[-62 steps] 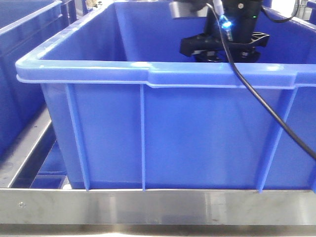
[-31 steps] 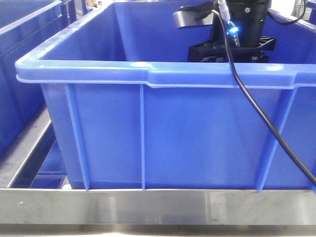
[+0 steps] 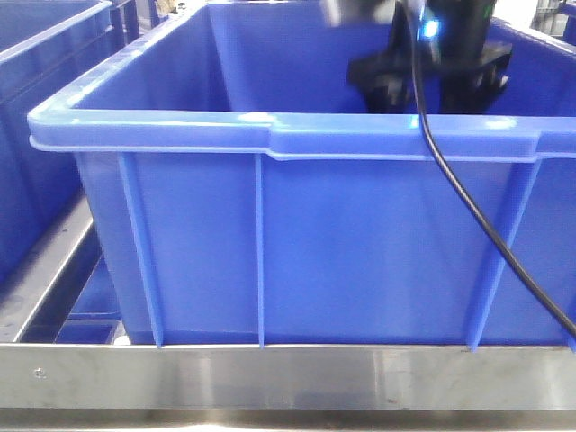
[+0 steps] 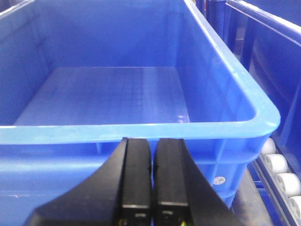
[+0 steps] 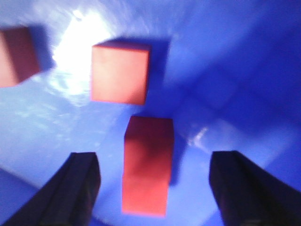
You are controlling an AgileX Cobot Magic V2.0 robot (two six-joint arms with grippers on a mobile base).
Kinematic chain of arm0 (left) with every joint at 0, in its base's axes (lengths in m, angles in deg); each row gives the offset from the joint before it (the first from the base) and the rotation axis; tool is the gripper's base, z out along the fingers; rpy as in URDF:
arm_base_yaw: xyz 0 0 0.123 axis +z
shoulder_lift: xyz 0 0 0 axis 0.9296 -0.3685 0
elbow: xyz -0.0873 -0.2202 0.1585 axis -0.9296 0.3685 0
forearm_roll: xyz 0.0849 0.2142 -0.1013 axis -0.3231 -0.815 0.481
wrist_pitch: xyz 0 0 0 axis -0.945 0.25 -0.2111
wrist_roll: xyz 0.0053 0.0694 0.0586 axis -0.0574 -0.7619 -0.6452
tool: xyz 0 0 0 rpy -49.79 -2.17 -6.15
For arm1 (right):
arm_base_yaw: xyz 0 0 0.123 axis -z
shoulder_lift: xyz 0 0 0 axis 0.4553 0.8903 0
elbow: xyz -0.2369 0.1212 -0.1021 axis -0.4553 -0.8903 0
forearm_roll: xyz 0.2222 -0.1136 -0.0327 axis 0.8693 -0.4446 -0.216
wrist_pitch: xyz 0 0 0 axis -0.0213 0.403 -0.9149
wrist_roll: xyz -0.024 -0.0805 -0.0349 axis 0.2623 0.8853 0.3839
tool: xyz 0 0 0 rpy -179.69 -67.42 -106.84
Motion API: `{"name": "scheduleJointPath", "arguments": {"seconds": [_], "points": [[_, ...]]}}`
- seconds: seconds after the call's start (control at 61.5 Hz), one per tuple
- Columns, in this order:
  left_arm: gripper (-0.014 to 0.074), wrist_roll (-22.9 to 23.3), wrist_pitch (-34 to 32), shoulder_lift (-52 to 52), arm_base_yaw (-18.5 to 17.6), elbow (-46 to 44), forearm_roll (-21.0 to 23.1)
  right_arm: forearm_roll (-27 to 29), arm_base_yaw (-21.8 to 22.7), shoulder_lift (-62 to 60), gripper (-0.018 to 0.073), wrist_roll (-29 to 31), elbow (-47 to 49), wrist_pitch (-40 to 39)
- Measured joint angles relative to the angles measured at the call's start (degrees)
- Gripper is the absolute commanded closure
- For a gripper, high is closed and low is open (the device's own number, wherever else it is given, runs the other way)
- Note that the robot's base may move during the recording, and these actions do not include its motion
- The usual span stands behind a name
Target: Pick red cube and place on left shelf
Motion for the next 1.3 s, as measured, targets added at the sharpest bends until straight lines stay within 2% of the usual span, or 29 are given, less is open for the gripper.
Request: {"name": "scheduleJointPath", "arguments": {"seconds": [0.195, 0.309, 0.52, 0.699, 1.008, 1.301], "points": [[0.0495, 0.00, 0.00, 0.00, 0.00, 0.00, 0.00, 0.00, 0.00, -6.62, -0.0009, 0.04, -0.11, -0.91], [0.0495, 0.00, 0.00, 0.00, 0.00, 0.00, 0.00, 0.00, 0.00, -11.45, 0.0092, 0.04, -1.76, -1.97], [0.0495, 0.00, 0.00, 0.00, 0.00, 0.00, 0.00, 0.00, 0.00, -22.15, 0.0351, 0.14, -10.87, -7.50], [0.0495, 0.00, 0.00, 0.00, 0.00, 0.00, 0.00, 0.00, 0.00, -32.54, 0.0470, 0.14, -21.81, -14.58], [0.0495, 0.00, 0.00, 0.00, 0.00, 0.00, 0.00, 0.00, 0.00, -51.80, 0.0480, 0.14, -37.91, -23.60], [0.0495, 0.00, 0.00, 0.00, 0.00, 0.00, 0.00, 0.98, 0.00, -71.00, 0.0480, 0.14, -51.74, -27.26]]}}
